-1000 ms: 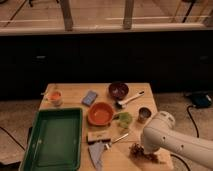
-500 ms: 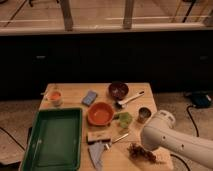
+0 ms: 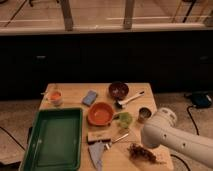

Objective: Place grapes in red bowl

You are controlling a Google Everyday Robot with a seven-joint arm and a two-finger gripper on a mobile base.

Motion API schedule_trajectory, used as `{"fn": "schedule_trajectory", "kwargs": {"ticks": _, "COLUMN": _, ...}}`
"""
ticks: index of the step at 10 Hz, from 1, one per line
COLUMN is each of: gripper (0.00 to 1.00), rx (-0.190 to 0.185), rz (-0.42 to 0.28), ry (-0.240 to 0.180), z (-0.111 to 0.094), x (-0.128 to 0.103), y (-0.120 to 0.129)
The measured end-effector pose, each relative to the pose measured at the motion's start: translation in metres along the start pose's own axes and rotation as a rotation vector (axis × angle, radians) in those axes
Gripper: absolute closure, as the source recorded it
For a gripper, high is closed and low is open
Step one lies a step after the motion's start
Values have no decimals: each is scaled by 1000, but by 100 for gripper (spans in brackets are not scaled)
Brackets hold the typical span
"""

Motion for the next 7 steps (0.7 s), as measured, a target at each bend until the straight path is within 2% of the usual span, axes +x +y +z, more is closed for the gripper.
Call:
{"fn": "schedule_trajectory", "kwargs": {"ticks": 1, "gripper": 53, "rx": -1, "rz": 5, "ry": -3, "z": 2, "x": 1, "y": 2}}
{"fn": "schedule_trajectory", "kwargs": {"ticks": 2, "gripper": 44, "rx": 1, "rz": 7, "ry": -10, "z": -3, "x": -1, "y": 1}}
{"fn": "schedule_trajectory", "kwargs": {"ticks": 3, "gripper": 44, "rx": 2, "rz": 12, "ry": -10, "z": -10, "x": 1, "y": 1}}
{"fn": "schedule_trajectory", "kwargs": {"ticks": 4, "gripper": 48, "rx": -3, "rz": 14, "ry": -8, "z": -12, "x": 1, "y": 1}}
{"fn": "schedule_trajectory", "kwargs": {"ticks": 7, "gripper": 49, "rx": 2, "rz": 21, "ry": -18, "z": 0, "x": -2, "y": 0}}
